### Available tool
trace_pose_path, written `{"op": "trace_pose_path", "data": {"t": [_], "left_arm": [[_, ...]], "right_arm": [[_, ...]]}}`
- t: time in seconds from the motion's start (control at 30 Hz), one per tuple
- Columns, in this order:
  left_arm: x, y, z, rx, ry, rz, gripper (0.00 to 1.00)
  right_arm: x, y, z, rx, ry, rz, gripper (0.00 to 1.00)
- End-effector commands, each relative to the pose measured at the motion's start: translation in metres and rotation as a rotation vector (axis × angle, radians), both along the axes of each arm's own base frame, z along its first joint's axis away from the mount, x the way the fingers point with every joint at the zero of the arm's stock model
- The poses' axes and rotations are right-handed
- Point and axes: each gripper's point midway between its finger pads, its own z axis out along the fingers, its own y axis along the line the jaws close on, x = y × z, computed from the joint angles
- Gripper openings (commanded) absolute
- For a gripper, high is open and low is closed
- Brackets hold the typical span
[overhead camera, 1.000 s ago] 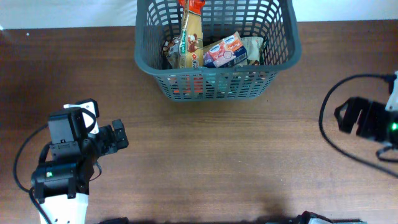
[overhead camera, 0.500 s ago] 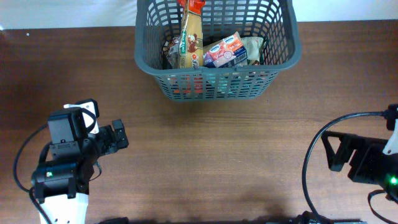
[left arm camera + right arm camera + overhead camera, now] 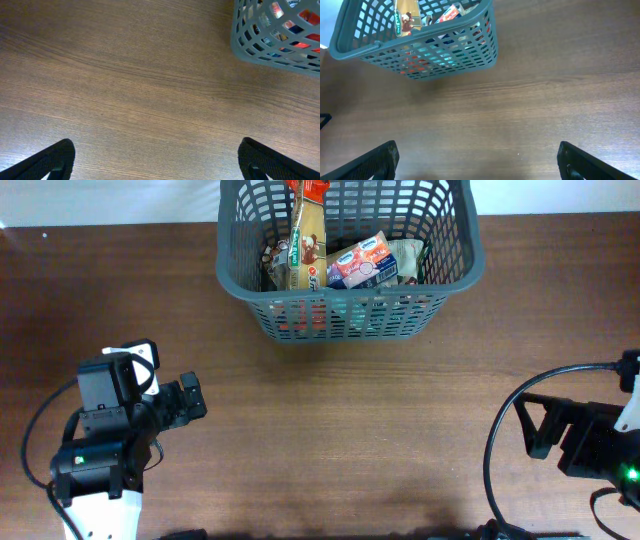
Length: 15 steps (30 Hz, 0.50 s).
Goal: Pack container
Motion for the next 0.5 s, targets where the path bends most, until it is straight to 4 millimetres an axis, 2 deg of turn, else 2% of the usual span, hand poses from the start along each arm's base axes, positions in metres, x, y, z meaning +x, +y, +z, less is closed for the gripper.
{"op": "trace_pose_path", "data": {"t": [0.0, 0.2, 0.3, 0.37, 0.47], "left_arm": [[-0.002, 0.002, 0.001, 0.005, -0.004, 0.012, 0.99], [-0.002, 0.002, 0.001, 0.005, -0.004, 0.012, 0.99], [-0.002, 0.002, 0.001, 0.005, -0.004, 0.012, 0.99], [-0.002, 0.002, 0.001, 0.005, -0.004, 0.012, 0.99], [-0.002, 0.002, 0.001, 0.005, -0.004, 0.012, 0.99]], "right_arm": [[-0.001, 0.003, -0.001, 0.002, 0.002, 0.019, 0.99], [-0.008, -0.003, 0.002, -0.049, -0.027, -0.016, 0.99], [-0.013, -0.009, 0.017, -0.117, -0.119, -0.049, 0.99], [-0.014, -0.014, 0.033, -0.179, -0.23, -0.077, 0.99], [-0.01, -0.02, 0.043, -0.242, -0.332, -0.098, 0.99]]}}
